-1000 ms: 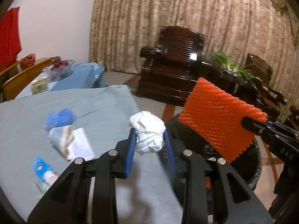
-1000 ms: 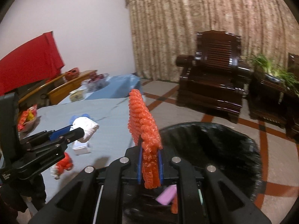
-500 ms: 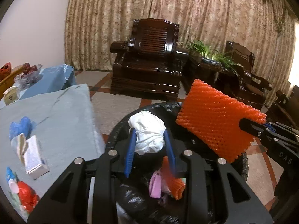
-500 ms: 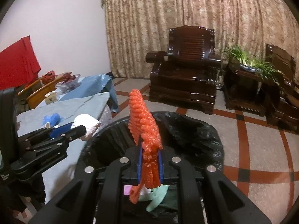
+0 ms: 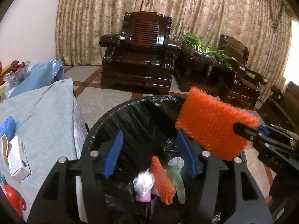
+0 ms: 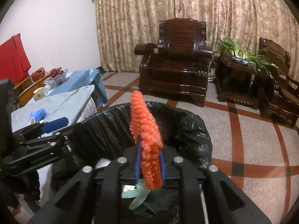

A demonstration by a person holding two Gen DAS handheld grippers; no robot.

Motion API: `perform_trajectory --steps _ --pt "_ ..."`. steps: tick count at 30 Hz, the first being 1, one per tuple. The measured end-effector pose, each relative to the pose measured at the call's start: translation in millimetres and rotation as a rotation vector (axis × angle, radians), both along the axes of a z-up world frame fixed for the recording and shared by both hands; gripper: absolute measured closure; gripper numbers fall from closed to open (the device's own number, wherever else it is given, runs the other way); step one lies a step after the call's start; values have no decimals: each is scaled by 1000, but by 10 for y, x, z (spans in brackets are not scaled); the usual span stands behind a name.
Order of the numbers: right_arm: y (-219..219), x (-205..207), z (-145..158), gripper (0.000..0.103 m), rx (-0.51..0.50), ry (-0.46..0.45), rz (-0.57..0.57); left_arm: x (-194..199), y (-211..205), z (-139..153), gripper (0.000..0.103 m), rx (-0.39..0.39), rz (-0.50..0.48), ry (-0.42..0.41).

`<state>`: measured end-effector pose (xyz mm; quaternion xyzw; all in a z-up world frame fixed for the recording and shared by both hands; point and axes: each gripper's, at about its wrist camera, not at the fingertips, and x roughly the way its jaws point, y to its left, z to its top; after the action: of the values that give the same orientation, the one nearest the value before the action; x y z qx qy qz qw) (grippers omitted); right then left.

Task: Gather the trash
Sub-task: 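Carry both items over the bin and release them with both grippers, then move both grippers back toward the remaining trash on the table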

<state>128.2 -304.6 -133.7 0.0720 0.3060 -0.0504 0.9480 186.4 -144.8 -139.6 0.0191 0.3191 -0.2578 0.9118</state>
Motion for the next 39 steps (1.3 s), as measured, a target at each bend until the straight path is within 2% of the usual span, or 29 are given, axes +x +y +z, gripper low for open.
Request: perform_trajectory --steps 4,5,6,9,15,22,30,39 --pt "19 -48 -6 40 -4 -12 -8 -45 126 50 26 3 33 -16" --pt "31 -61 0 26 -9 -18 -12 -50 154 65 23 6 39 -19" --pt "46 -71 12 17 -14 -26 -16 -59 218 89 20 9 51 -26" --pt "144 -106 73 6 -18 -54 -1 -90 406 168 13 11 101 -43" --pt "354 -69 162 6 2 -74 46 -191 848 326 13 23 192 -83" --pt "826 29 222 6 12 -95 136 -355 1381 441 13 38 302 -113" --pt "1438 115 247 6 17 -117 256 -530 2077 474 13 65 440 -125" --pt "2078 200 169 6 21 -99 380 -712 2720 412 13 96 559 -111"
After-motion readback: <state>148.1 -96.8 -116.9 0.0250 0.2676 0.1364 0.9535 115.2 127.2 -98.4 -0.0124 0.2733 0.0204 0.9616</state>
